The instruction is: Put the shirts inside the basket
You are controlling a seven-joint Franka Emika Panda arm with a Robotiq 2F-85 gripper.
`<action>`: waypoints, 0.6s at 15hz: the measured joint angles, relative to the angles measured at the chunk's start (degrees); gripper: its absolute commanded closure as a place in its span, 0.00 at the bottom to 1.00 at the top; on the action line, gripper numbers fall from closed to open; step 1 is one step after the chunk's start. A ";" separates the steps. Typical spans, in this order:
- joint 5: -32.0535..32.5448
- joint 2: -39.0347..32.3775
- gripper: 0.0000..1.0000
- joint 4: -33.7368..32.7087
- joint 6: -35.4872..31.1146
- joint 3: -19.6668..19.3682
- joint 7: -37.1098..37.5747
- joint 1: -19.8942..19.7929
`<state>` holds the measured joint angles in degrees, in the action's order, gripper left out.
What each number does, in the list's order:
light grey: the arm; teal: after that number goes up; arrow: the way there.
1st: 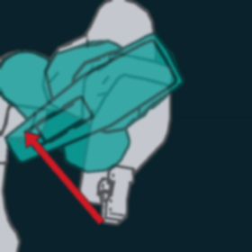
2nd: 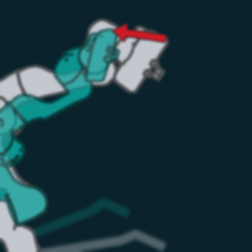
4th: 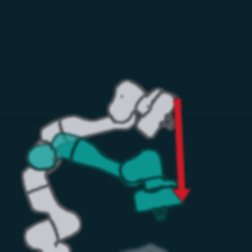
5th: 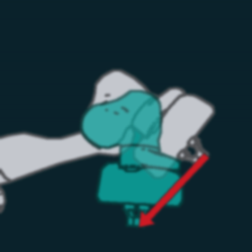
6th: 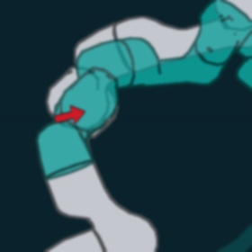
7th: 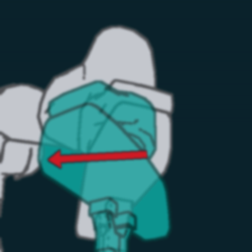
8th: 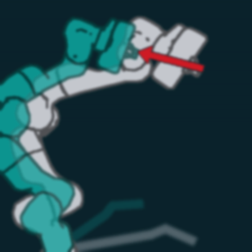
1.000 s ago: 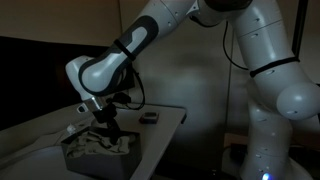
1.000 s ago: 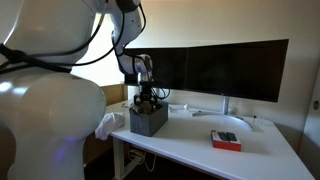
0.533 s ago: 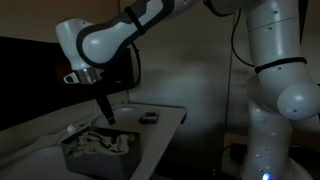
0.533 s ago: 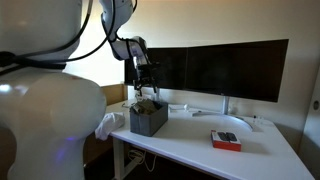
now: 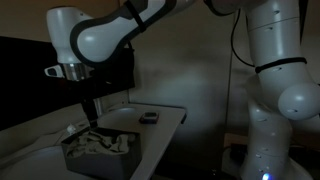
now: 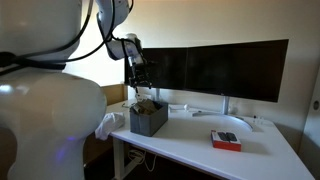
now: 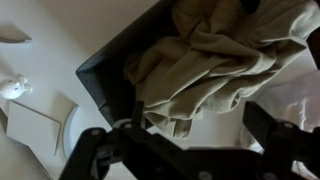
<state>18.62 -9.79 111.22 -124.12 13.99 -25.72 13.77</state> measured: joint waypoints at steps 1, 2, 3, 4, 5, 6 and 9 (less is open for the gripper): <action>0.00 -0.84 0.00 -0.11 -0.72 -0.03 -0.03 -0.01; 0.03 -1.74 0.00 -0.35 -1.27 -0.09 -0.03 -0.01; 0.04 -2.73 0.00 -0.92 -1.57 -0.16 -0.04 -0.02; 0.08 -3.83 0.00 -1.74 -1.61 -0.23 -0.06 -0.02; 0.09 -5.02 0.00 -2.75 -1.61 -0.30 -0.26 -0.03; 0.09 -6.18 0.00 -3.73 -1.61 -0.34 -0.79 -0.03; -0.01 -9.75 0.00 -6.30 -1.61 -0.32 -2.56 -0.04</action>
<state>18.61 -19.54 104.92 -125.73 13.68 -28.28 13.73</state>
